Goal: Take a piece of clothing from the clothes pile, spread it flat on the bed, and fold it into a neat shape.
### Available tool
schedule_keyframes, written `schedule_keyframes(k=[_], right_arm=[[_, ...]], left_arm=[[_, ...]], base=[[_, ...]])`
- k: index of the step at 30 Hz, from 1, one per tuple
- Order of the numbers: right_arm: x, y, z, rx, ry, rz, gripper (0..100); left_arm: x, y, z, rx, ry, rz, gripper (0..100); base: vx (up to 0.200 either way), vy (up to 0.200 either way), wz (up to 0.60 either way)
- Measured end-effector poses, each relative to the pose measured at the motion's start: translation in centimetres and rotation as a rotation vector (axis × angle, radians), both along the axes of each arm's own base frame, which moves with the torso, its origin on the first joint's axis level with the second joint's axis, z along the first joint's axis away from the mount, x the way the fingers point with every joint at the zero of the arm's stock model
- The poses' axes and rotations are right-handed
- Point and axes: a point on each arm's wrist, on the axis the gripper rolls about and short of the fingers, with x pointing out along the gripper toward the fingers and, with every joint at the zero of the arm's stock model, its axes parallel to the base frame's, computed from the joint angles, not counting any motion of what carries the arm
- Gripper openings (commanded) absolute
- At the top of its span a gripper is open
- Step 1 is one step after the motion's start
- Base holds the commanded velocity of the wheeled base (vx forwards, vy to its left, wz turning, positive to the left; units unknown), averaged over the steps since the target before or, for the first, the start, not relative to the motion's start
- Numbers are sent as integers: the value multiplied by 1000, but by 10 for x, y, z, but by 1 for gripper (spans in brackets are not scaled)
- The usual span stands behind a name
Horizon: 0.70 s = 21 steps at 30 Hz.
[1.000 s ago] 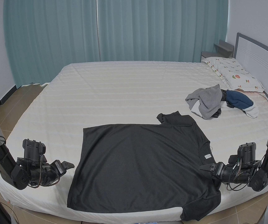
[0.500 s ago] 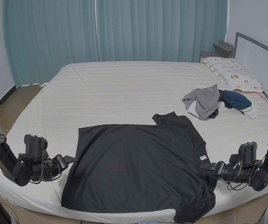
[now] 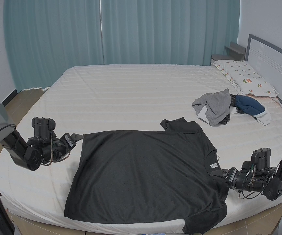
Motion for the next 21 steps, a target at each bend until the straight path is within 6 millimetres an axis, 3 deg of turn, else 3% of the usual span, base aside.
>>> schedule_keyframes(k=[12,21], right_arm=[[-1,0,2,10,0,-6,100],[-3,1,4,15,-1,-7,100]], left_arm=[[93,8,-12,-47,-77,-37,100],[132,7,-54,-95,-64,-21,100]], base=[[0,0,0],[0,0,0]])
